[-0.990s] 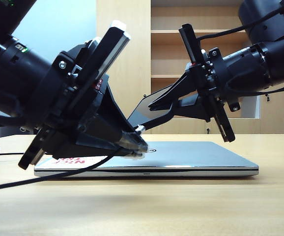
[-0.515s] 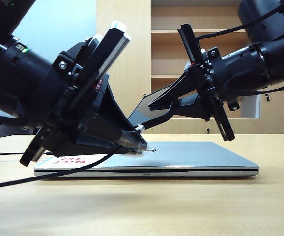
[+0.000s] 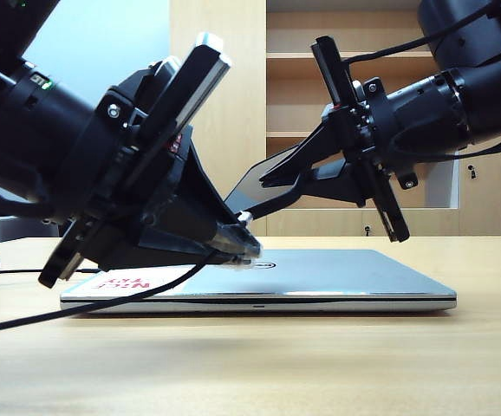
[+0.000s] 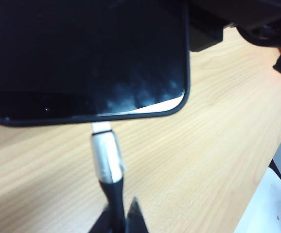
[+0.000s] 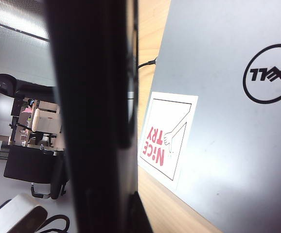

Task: Pick up the charging cable and the phone, plug the charging cable into the charging port on the phone, and finally place them back on the table.

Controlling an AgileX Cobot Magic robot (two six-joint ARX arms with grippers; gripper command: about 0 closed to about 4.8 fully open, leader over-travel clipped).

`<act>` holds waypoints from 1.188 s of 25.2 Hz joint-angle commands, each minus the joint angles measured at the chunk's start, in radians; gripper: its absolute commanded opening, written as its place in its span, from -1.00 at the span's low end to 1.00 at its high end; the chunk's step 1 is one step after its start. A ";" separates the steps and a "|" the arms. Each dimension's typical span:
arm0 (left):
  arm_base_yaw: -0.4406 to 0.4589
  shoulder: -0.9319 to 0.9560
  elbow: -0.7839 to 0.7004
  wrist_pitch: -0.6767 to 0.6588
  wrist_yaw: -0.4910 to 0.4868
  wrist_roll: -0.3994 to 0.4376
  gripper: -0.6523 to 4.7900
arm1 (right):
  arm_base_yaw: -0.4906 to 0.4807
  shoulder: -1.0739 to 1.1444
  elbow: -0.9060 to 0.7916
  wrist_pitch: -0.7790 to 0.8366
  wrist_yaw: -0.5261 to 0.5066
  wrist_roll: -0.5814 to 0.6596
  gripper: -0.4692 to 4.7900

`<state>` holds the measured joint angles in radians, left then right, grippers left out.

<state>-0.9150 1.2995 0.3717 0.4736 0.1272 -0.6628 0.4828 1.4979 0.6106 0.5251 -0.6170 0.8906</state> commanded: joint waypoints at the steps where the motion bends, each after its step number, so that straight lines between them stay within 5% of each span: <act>1: 0.002 -0.003 0.008 0.026 -0.007 0.009 -0.78 | 0.005 -0.008 0.005 0.033 -0.011 0.000 -0.84; 12: 0.002 -0.003 0.008 -0.004 -0.007 0.111 -0.78 | 0.005 -0.008 0.005 0.033 -0.011 -0.005 -0.84; 30: 0.003 -0.003 0.008 0.000 -0.007 0.113 -0.78 | 0.006 -0.008 0.005 -0.002 -0.081 -0.055 -0.84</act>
<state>-0.9142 1.2995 0.3733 0.4389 0.1295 -0.5541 0.4828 1.4982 0.6106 0.5064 -0.6556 0.8608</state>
